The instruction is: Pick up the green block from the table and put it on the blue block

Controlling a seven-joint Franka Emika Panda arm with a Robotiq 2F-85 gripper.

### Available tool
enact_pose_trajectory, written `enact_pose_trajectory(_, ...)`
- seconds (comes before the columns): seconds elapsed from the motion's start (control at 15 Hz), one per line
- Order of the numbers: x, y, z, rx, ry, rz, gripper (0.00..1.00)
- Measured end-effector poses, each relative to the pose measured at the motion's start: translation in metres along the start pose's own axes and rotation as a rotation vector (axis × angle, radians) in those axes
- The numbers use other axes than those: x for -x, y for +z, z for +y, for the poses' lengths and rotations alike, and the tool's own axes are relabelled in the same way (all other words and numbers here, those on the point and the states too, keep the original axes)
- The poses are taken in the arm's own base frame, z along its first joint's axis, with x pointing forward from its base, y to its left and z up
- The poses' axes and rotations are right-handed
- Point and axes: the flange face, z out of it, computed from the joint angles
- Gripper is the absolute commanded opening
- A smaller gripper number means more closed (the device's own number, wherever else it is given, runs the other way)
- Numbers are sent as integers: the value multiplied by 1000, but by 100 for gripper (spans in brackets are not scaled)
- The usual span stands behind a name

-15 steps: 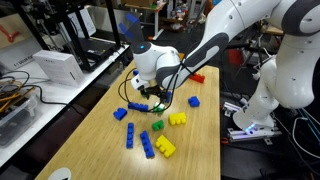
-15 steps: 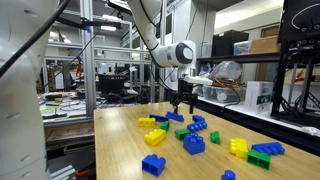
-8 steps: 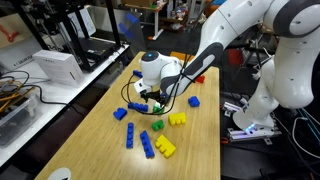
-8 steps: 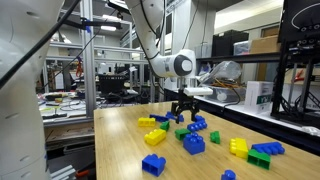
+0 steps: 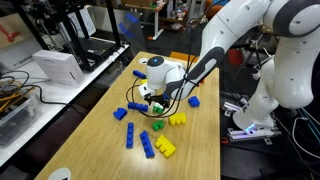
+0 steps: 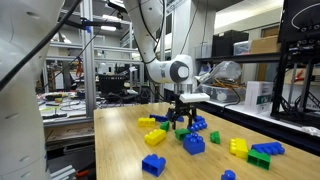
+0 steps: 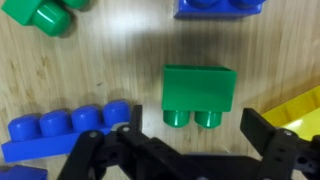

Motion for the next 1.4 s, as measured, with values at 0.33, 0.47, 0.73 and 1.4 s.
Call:
enact_pose_trajectory(0.33,4,6,-5,-6,21,0,100)
enact_pose_trajectory(0.47,5,7,-7,-6,33,2,100)
enact_pose_trajectory(0.73,8,11,-10,-9,51,4,100)
enact_pose_trajectory(1.4,12,16,-14,-2,67,11,45)
